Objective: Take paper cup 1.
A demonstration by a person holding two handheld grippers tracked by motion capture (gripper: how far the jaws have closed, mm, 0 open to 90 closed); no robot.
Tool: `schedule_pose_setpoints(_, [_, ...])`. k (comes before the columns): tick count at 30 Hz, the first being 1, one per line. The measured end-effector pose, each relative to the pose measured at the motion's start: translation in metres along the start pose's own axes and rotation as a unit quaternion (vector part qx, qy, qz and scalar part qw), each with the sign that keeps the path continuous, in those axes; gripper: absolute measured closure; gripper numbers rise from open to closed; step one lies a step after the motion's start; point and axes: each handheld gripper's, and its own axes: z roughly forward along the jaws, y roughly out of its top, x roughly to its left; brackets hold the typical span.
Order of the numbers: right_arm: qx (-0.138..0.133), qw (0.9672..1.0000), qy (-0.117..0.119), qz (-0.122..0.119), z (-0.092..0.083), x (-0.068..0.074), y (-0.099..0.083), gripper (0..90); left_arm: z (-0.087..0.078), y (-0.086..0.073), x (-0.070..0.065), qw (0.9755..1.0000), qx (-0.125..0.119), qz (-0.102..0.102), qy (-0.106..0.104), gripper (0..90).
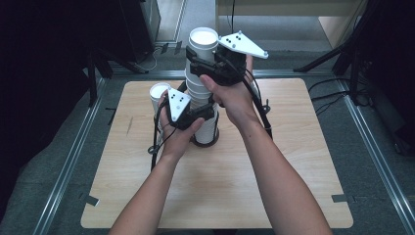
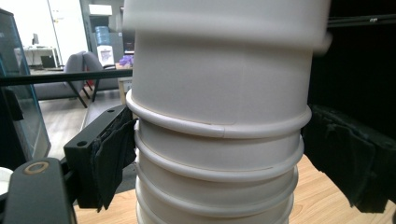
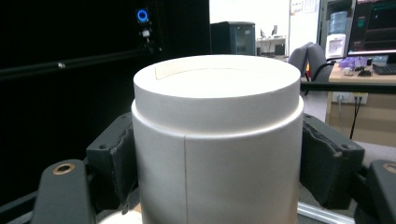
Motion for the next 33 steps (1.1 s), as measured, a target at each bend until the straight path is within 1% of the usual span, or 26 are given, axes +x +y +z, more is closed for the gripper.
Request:
schedule_pose_setpoints(2, [-0.004, 1.0, -0.002, -0.007, -0.002, 0.002, 0.006, 22.6, 0.0, 0.0, 0.0, 1.0, -0.001, -0.002, 0.001, 10.5])
schedule_pose_setpoints(6, [-0.02, 0.9998, -0.002, 0.003, -0.007, 0.002, 0.016, 22.6, 0.0, 0.0, 0.0, 1.0, 0.0, -0.001, 0.001, 10.4])
schedule_pose_setpoints(12, [-0.038, 0.9992, -0.004, -0.005, -0.014, 0.005, 0.026, 22.7, 0.0, 0.0, -0.001, 1.0, 0.0, -0.002, 0.001, 10.5])
schedule_pose_setpoints(15, [-0.036, 0.9993, -0.003, -0.005, -0.014, 0.006, 0.025, 22.6, 0.0, 0.0, -0.001, 1.0, 0.0, -0.001, 0.001, 10.5])
schedule_pose_setpoints(17, [-0.031, 0.9994, -0.006, -0.012, -0.013, 0.005, 0.023, 22.7, 0.0, 0.0, -0.001, 1.0, 0.0, -0.001, 0.001, 10.5])
schedule_pose_setpoints(19, [-0.03, 0.9995, -0.007, -0.01, -0.012, 0.005, 0.023, 22.7, 0.0, 0.0, -0.001, 1.0, -0.001, -0.001, 0.001, 10.6])
schedule_pose_setpoints(23, [-0.043, 0.9991, -0.006, -0.003, -0.016, 0.005, 0.028, 22.8, 0.0, -0.001, -0.001, 1.0, -0.001, 0.0, 0.001, 10.7])
schedule_pose_setpoints(26, [-0.051, 0.9987, -0.005, -0.005, -0.019, 0.005, 0.034, 22.8, 0.0, -0.001, -0.001, 1.0, -0.001, 0.0, 0.001, 10.7])
schedule_pose_setpoints(33, [-0.073, 0.9973, -0.001, -0.003, -0.031, 0.007, 0.047, 22.9, 0.0, -0.001, -0.001, 1.0, 0.0, 0.0, 0.001, 10.8])
